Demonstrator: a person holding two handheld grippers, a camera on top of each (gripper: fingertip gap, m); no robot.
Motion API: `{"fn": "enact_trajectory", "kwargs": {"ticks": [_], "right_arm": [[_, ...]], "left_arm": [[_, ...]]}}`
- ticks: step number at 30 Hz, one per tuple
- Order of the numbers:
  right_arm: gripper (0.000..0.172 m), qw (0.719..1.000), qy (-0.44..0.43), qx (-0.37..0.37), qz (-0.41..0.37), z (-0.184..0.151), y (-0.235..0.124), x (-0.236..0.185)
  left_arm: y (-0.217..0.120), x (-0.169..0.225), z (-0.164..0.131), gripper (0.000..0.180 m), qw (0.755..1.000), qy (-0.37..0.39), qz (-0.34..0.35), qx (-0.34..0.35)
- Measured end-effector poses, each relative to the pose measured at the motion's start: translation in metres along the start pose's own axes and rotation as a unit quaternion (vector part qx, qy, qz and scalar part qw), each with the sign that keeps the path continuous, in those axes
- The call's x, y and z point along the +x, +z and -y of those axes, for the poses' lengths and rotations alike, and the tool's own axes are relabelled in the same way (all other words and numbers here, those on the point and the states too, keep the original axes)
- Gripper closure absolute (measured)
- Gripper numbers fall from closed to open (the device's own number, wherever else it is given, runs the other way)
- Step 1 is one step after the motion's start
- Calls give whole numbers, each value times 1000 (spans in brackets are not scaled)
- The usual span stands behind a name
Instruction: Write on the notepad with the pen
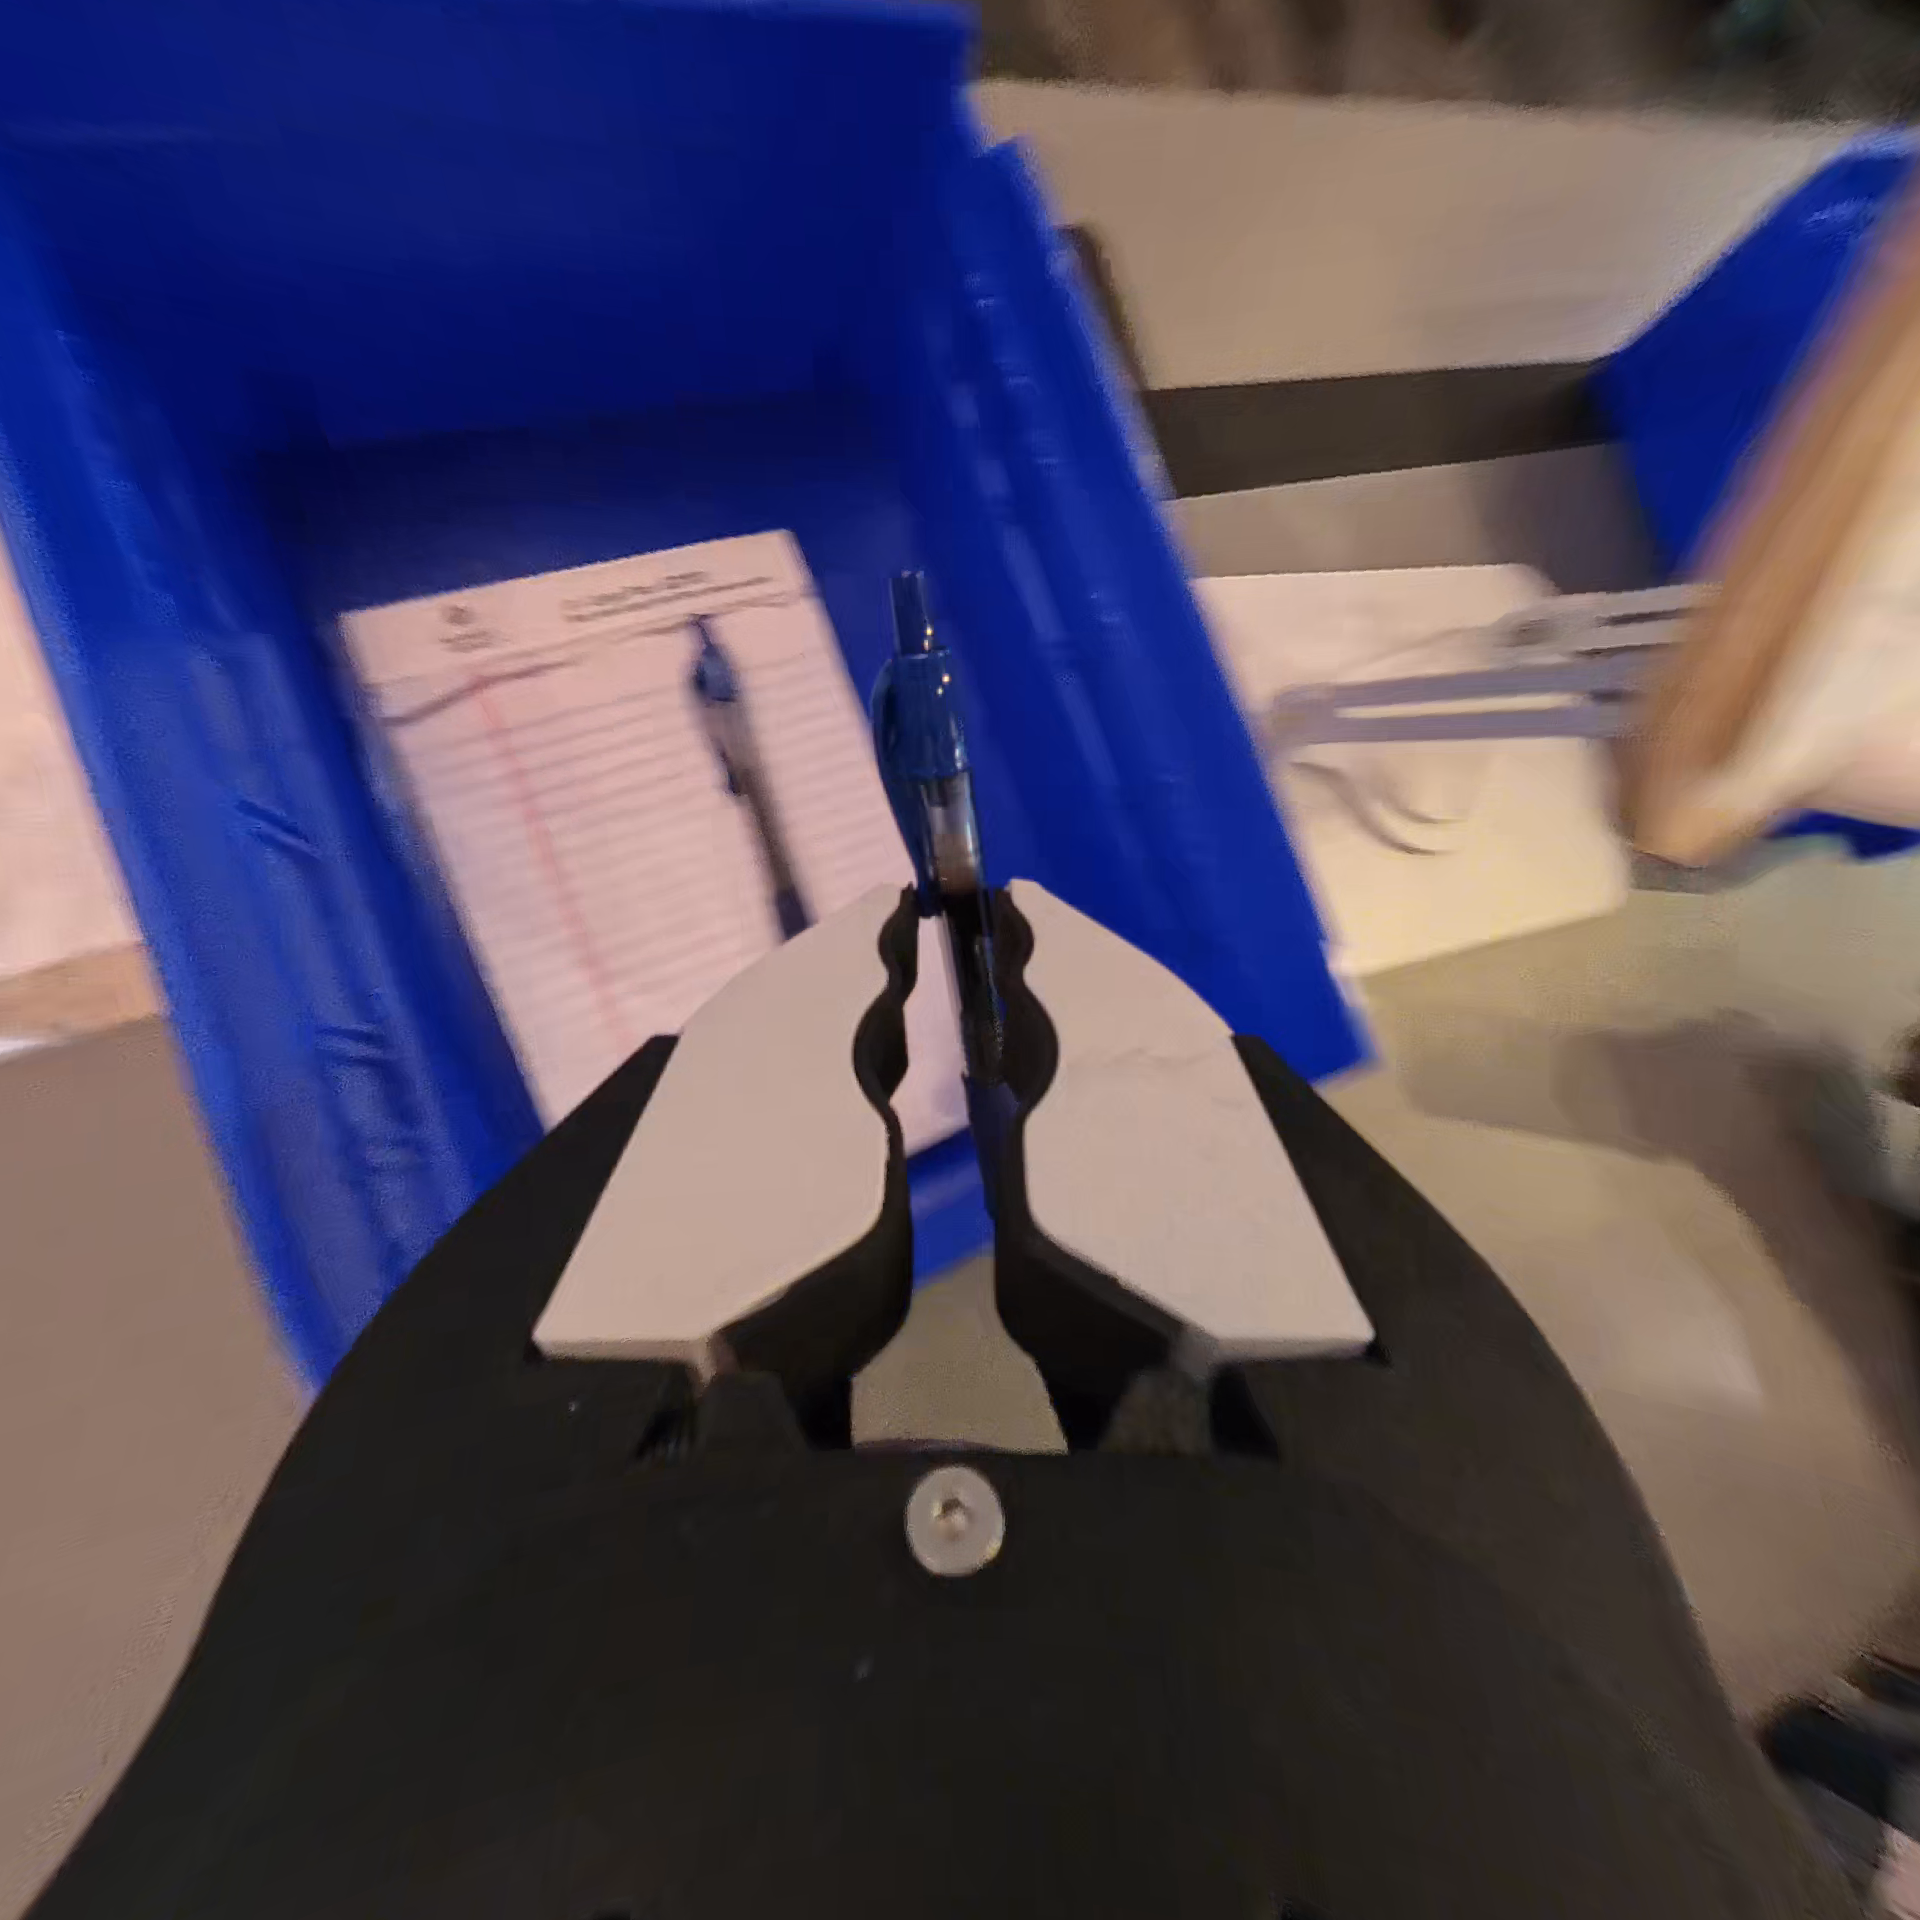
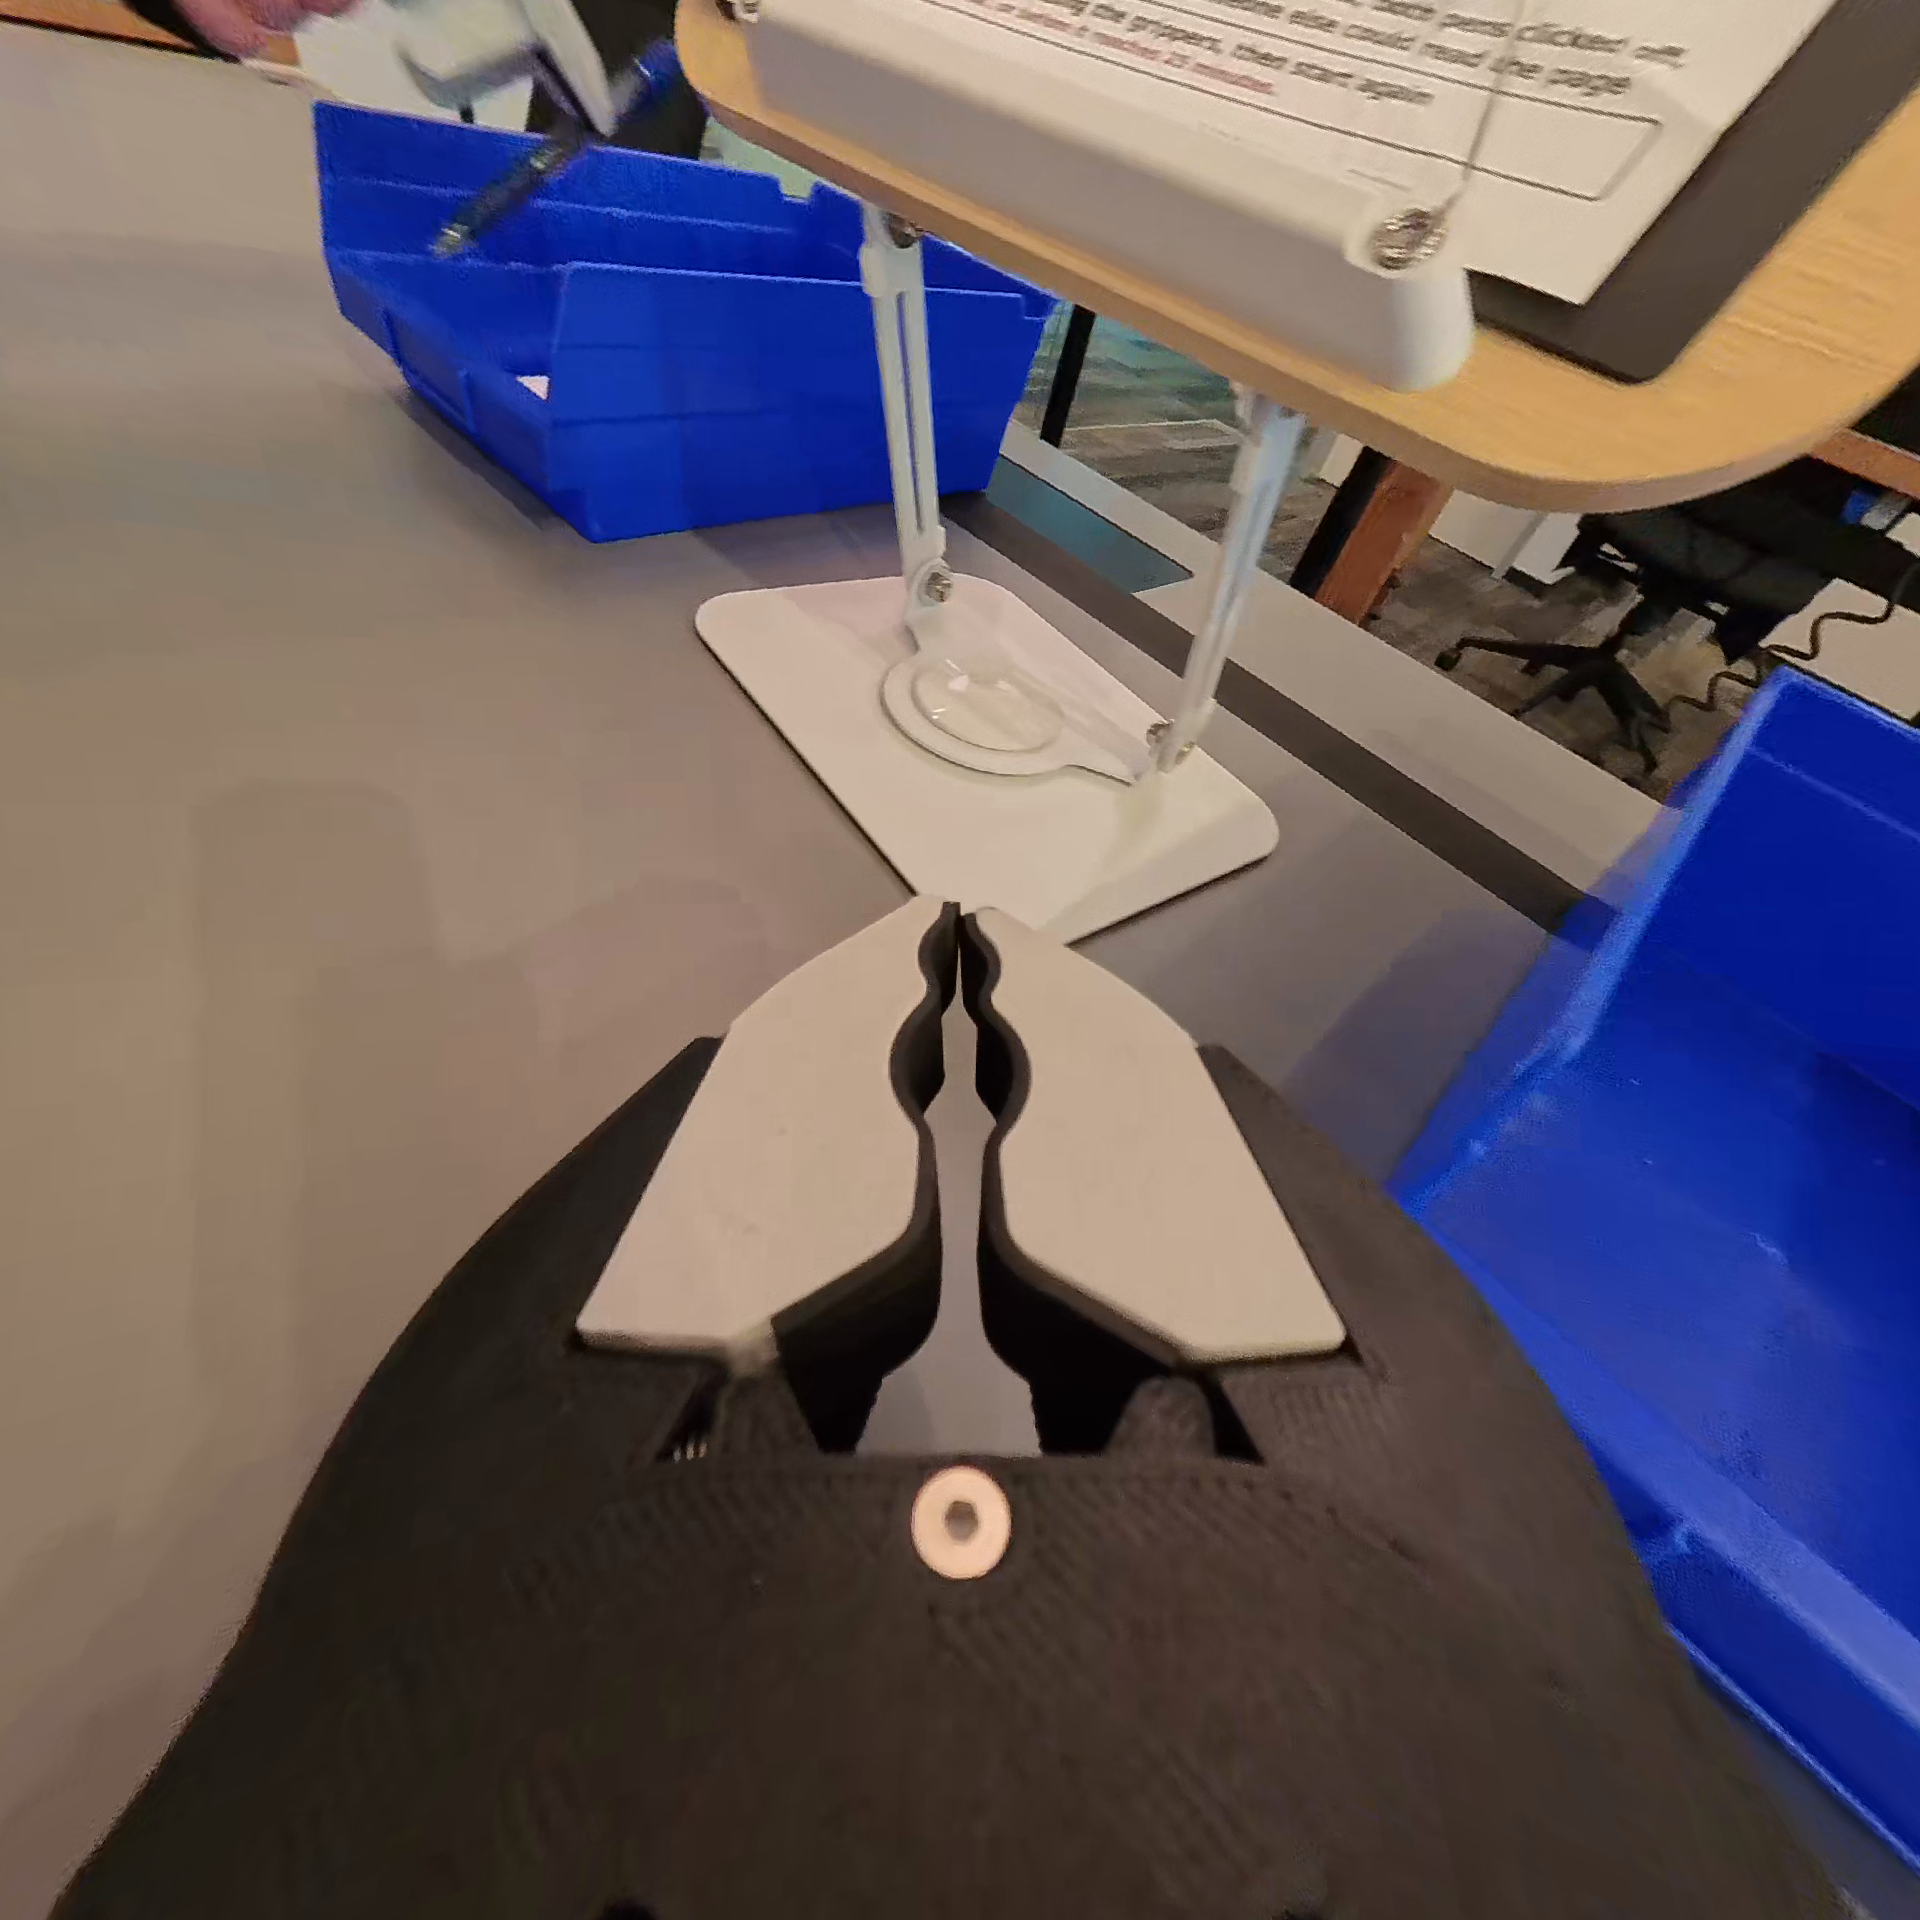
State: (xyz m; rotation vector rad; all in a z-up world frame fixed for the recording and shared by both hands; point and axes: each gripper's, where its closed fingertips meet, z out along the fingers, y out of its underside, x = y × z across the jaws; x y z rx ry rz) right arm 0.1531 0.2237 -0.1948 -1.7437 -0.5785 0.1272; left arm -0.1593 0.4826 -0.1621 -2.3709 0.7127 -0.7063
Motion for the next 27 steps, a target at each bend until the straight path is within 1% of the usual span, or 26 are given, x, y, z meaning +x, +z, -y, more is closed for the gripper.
{"fn": "enact_trajectory", "kwargs": {"ticks": [2,3,4,6,8,10,11,12,14,15,17,19,21,27], "right_arm": [[172,1000,8,2,-4,-1,-3,5],[172,1000,12,3,-4,-2,-3,6],[172,1000,15,3,-3,-2,-2,6],[172,1000,13,1,-1,-3,-1,5],[172,1000,9,0,-1,-3,-1,5],[172,1000,9,-2,-2,-4,-1,5],[172,1000,10,-2,-2,-4,-2,5],[172,1000,9,-2,-4,-4,-2,6],[172,1000,7,-4,-6,-5,-3,7],[172,1000,5,-5,-7,-5,-4,7],[172,1000,7,-3,-8,-5,-4,8],[172,1000,10,-3,-5,-6,-4,8],[172,1000,13,-3,-3,-7,-3,8],[172,1000,19,-1,-1,-7,-3,9]], "left_arm": [[-18,39,-18,168,998,-2,-58,19],[-26,57,-28,168,997,1,-73,33],[-30,75,-41,167,995,-4,-89,41],[-26,121,-73,167,988,-19,-143,46],[-7,166,-109,167,980,-41,-190,33],[21,205,-138,167,975,-56,-216,22],[36,221,-153,167,972,-59,-225,2],[49,230,-163,168,972,-65,-226,-5],[66,245,-175,168,968,-89,-234,-15],[72,249,-181,167,969,-85,-231,-23],[80,245,-184,167,975,-83,-207,-18],[84,243,-189,167,977,-81,-194,-27],[84,242,-188,168,978,-92,-187,-17],[82,233,-187,168,986,-88,-145,-1]]}}
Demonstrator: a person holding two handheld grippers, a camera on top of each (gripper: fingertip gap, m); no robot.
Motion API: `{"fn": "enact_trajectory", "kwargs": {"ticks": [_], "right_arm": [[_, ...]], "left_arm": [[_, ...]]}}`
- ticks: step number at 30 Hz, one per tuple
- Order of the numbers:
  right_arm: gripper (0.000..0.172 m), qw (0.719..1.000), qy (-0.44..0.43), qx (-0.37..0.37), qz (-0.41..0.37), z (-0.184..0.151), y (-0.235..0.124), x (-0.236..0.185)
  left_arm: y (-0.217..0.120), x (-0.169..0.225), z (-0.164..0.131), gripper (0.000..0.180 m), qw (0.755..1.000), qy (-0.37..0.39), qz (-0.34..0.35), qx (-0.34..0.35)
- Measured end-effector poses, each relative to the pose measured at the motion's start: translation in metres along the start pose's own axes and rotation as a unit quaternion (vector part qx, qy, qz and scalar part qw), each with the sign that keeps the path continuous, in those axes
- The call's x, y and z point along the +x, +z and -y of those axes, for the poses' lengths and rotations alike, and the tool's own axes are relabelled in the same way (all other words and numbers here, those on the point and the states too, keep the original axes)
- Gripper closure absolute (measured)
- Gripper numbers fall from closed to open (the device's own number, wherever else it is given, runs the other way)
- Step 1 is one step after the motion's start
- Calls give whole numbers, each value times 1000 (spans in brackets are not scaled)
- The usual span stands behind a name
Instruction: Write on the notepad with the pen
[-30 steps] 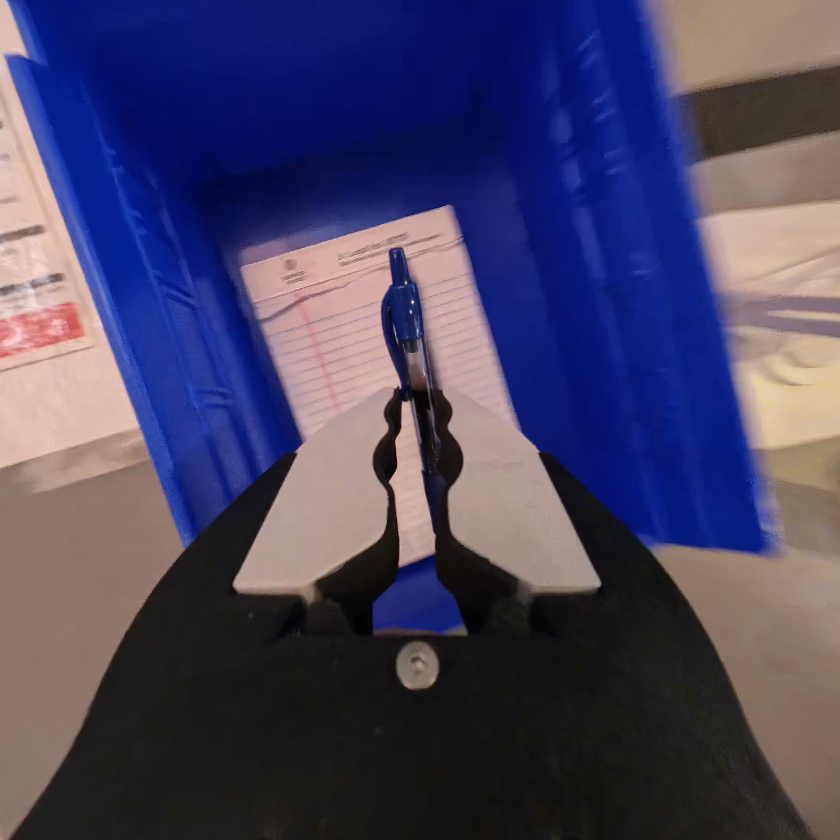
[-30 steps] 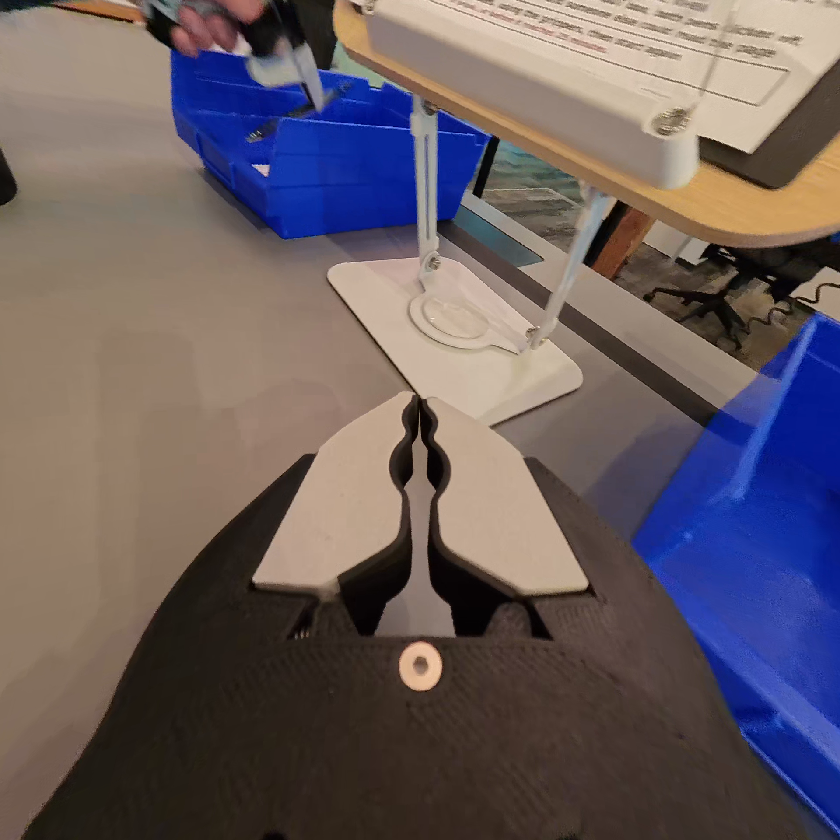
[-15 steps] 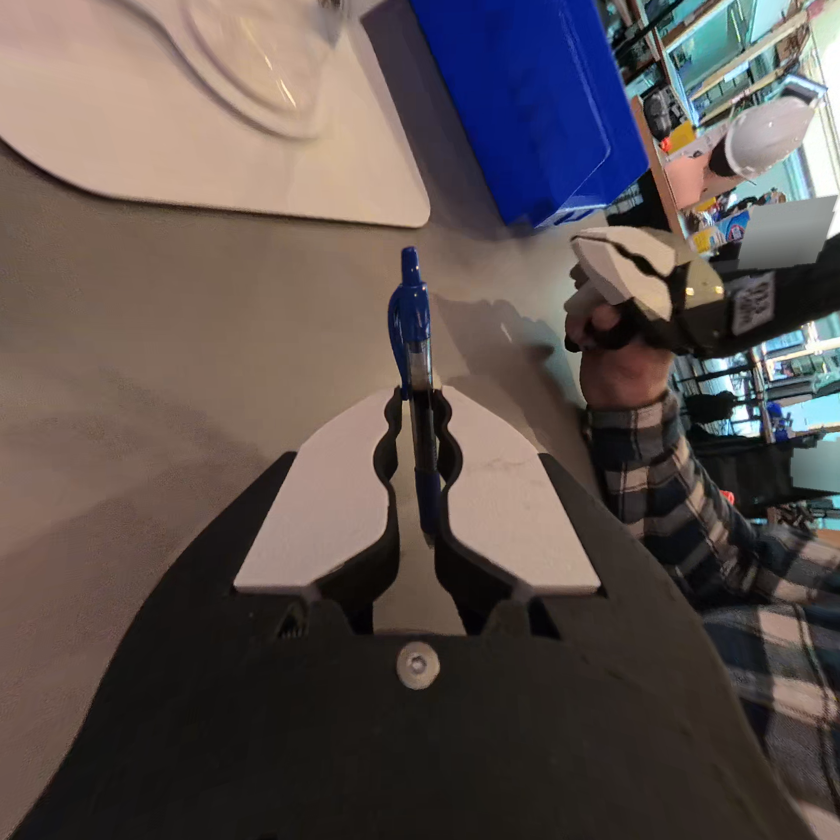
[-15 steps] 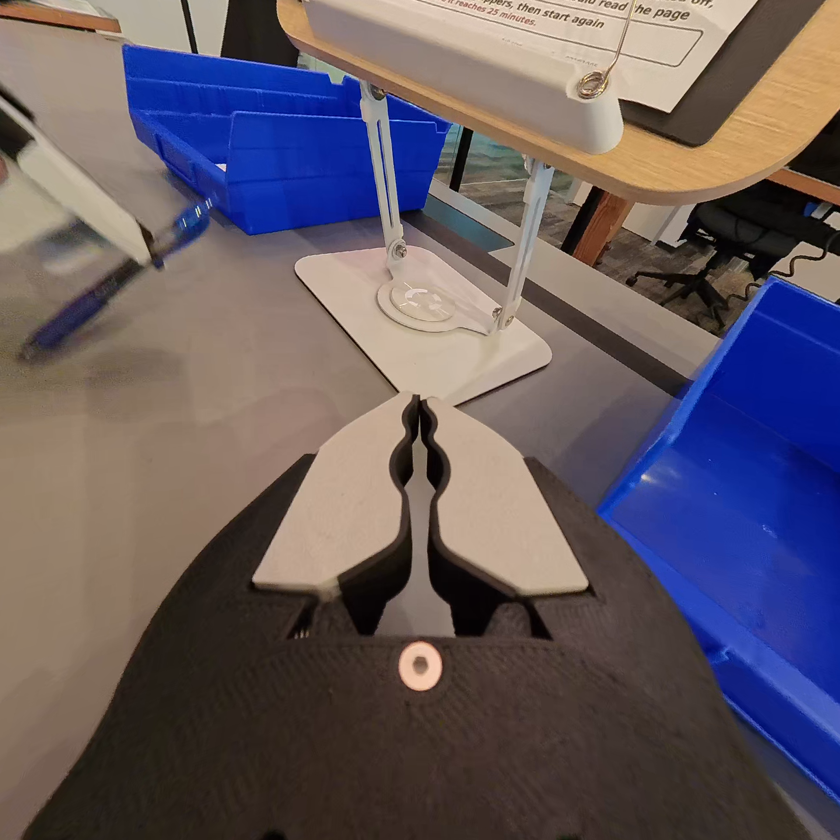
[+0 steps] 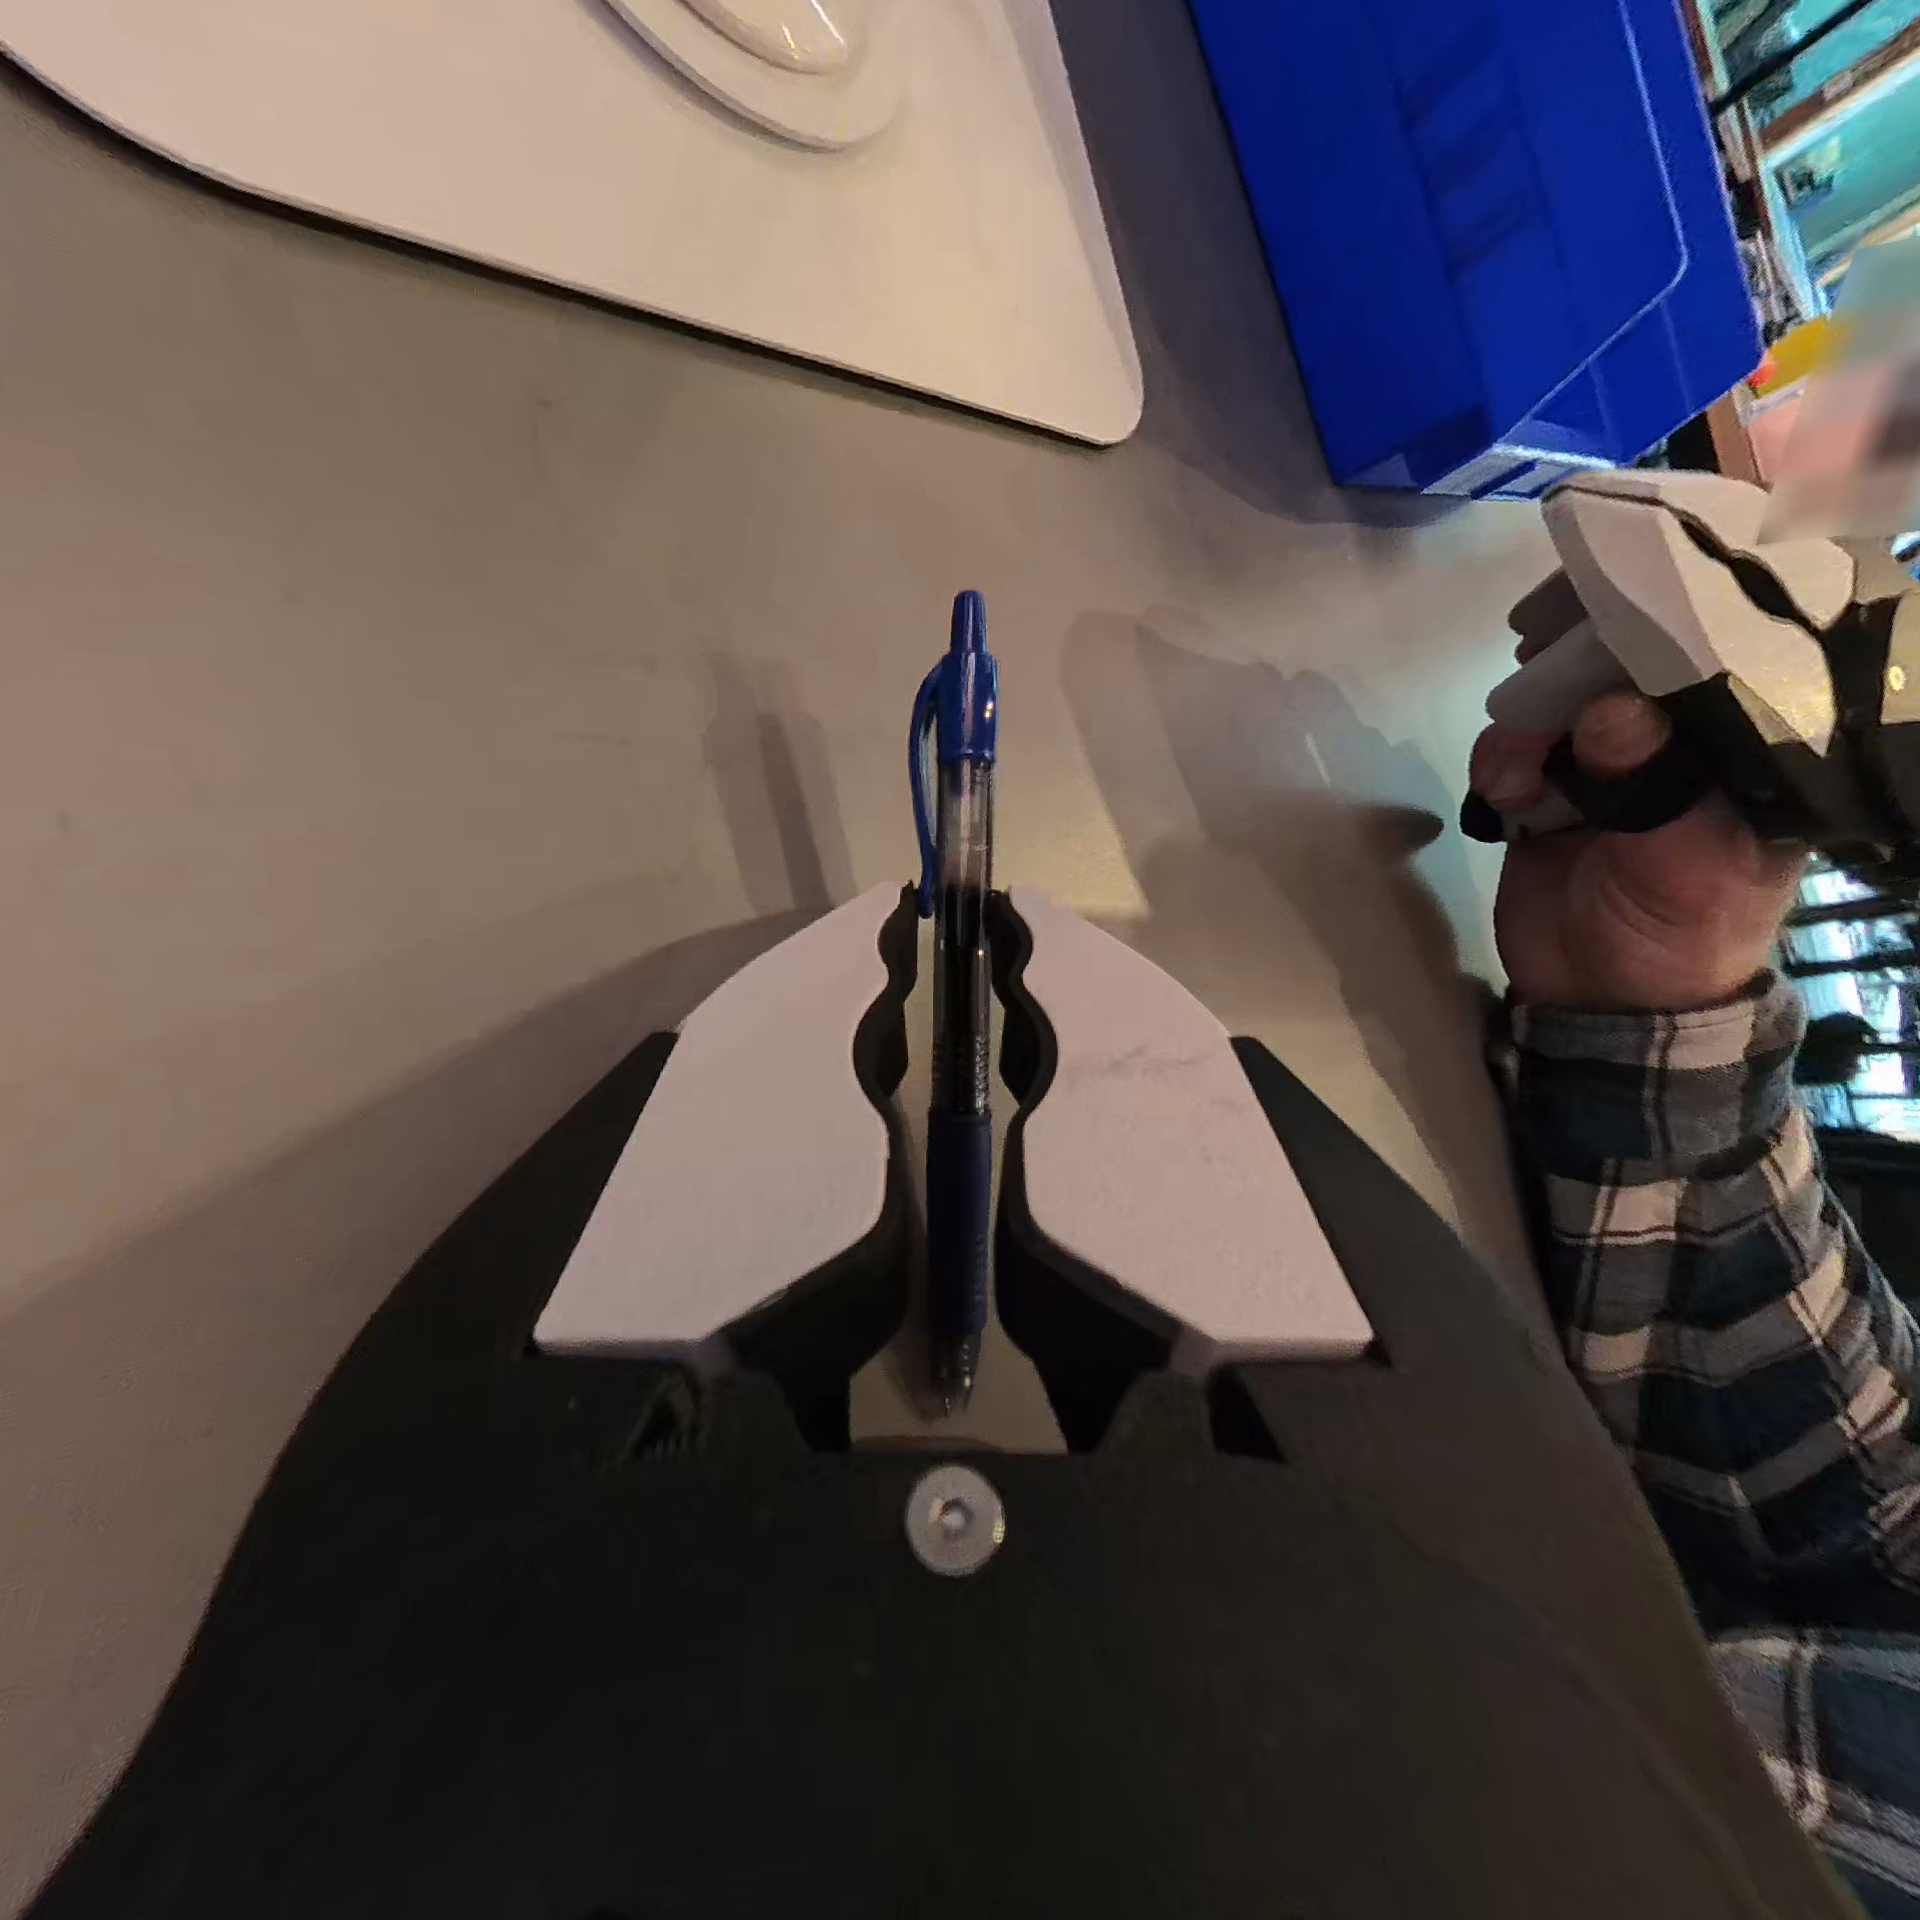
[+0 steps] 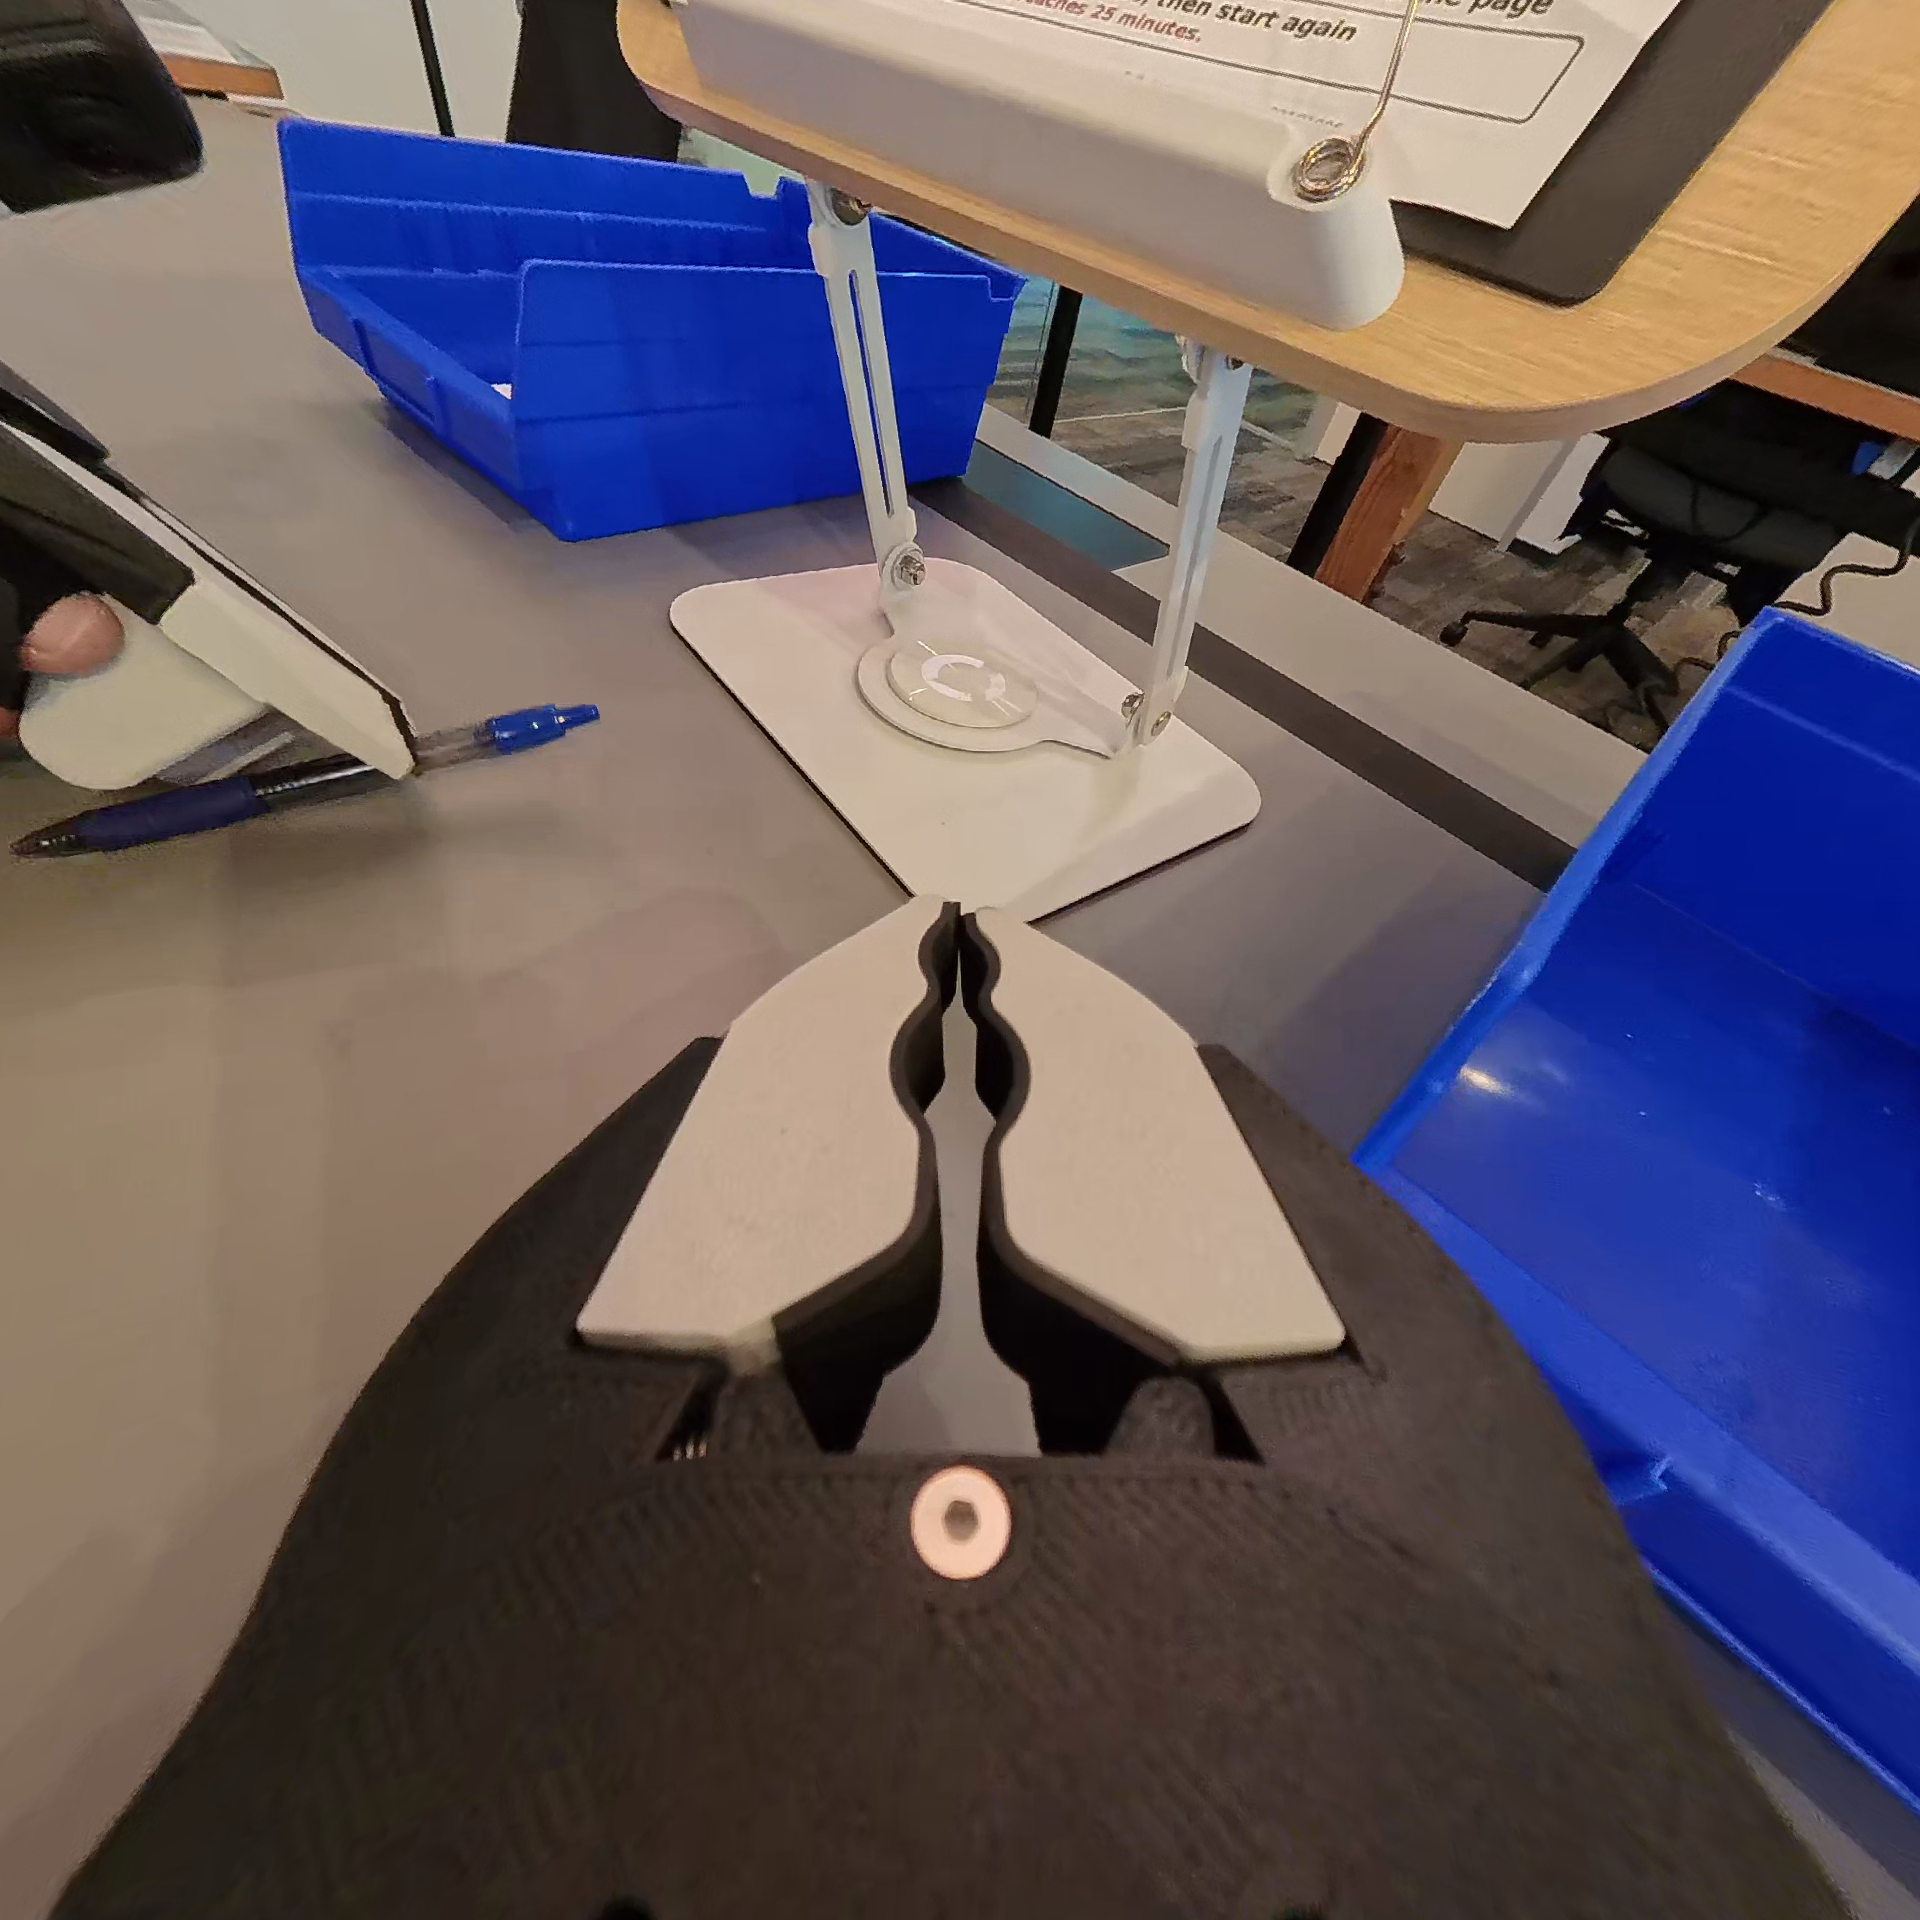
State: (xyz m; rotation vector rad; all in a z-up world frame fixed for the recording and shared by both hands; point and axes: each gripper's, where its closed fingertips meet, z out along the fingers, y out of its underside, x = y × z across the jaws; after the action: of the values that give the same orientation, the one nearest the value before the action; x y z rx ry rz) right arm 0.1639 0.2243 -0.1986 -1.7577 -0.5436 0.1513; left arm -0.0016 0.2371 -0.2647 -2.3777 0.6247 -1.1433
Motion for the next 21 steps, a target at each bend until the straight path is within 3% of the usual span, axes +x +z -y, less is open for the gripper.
{"fn": "enact_trajectory", "kwargs": {"ticks": [6,10,12,14,17,21], "right_arm": [[172,1000,-3,-2,1,0,1,-1],[172,1000,-4,-2,1,0,1,-1],[172,1000,-5,-2,0,0,0,-1],[172,1000,-3,-1,-1,-1,0,-1],[172,1000,-2,-3,3,-1,2,-2],[172,1000,-3,-5,5,-2,3,-3]], "left_arm": [[-11,-7,0,166,999,-22,24,37],[-19,-4,2,128,998,-36,24,49],[-34,-7,14,124,997,-12,36,69],[-62,-19,45,134,993,17,59,103],[-114,-57,121,135,970,100,165,151],[-127,-141,195,141,932,168,315,64]]}}
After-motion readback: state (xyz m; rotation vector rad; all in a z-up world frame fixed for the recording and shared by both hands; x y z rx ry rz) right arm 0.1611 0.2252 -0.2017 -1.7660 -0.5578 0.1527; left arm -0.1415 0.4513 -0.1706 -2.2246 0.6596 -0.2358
